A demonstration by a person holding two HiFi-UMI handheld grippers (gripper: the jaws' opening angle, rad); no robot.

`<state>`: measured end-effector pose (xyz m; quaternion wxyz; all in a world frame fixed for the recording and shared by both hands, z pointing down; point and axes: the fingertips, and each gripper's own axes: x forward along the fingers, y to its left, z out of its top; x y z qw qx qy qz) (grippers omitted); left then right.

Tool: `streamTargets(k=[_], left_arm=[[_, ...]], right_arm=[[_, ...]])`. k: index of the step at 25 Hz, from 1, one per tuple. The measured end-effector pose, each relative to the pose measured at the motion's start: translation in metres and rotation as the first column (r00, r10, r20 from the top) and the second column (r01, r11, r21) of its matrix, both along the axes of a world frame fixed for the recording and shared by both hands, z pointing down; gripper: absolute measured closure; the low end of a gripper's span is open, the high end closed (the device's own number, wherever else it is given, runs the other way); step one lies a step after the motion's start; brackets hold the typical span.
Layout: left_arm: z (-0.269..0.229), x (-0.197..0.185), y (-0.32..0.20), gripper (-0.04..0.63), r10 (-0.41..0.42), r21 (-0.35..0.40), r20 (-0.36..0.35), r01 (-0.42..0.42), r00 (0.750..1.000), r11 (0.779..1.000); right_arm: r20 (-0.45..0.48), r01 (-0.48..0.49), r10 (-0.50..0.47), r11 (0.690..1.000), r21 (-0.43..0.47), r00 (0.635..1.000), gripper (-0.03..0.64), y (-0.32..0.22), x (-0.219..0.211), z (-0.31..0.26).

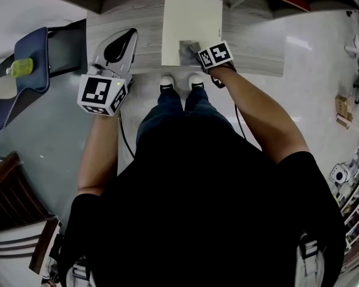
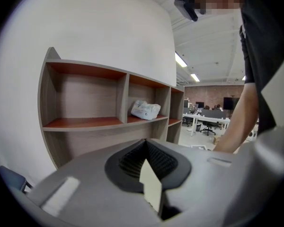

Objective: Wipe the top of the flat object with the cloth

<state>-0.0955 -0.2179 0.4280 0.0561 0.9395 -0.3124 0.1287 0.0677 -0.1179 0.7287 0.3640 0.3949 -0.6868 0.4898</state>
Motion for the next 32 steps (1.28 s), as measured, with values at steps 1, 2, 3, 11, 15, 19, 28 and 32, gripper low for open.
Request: streamTargets(k=[1,2,3,11,15,19,28,32], left_arm=[[0.0,0.001,0.001,0.595,0.002,0.001,0.001,-0.002,1.0,1.0],[-0.001,0.003,0.001,0.595,0.006,0.001,0.002,-0.006,1.0,1.0],[-0.001,0.005,0.003,0.595,0.012,0.002,0.003,-0.012,1.0,1.0],[-0.003,0.012,0.002,0.595,0.028,0.009,0.006,-0.028,1.0,1.0],[-0.006,0.018,0.005,0.595,0.036,0.014,0.0,-0.036,0.999,0.999],[-0.007,0.02,0.006,0.595,0.038,0.014,0.001,-0.038,0.999,0.999],[-0.01,0.021,0.009,0.595,0.032,0.021,0.004,-0.032,0.999,0.999],[-0.011,0.021,0.01,0.595,0.033,0.023,0.006,-0.033,0.999,0.999]], right_arm=[[-0.01,0.003,-0.003,1.0,0.002,1.0,0.599,0.002,0.005,0.001],[-0.02,0.006,-0.006,1.0,0.003,1.0,0.599,0.005,0.01,0.001],[-0.029,0.007,-0.007,1.0,0.004,1.0,0.599,0.008,0.016,0.002],[-0.068,-0.063,0.063,0.998,0.0,0.996,0.598,0.02,0.059,0.005],[-0.09,-0.077,0.076,0.997,-0.003,0.993,0.599,0.028,0.075,0.005],[-0.103,-0.091,0.089,0.996,-0.009,0.991,0.598,0.036,0.088,0.006],[-0.11,-0.128,0.126,0.992,-0.011,0.986,0.599,0.047,0.105,0.009],[-0.118,-0.138,0.136,0.99,-0.014,0.984,0.599,0.05,0.111,0.01]])
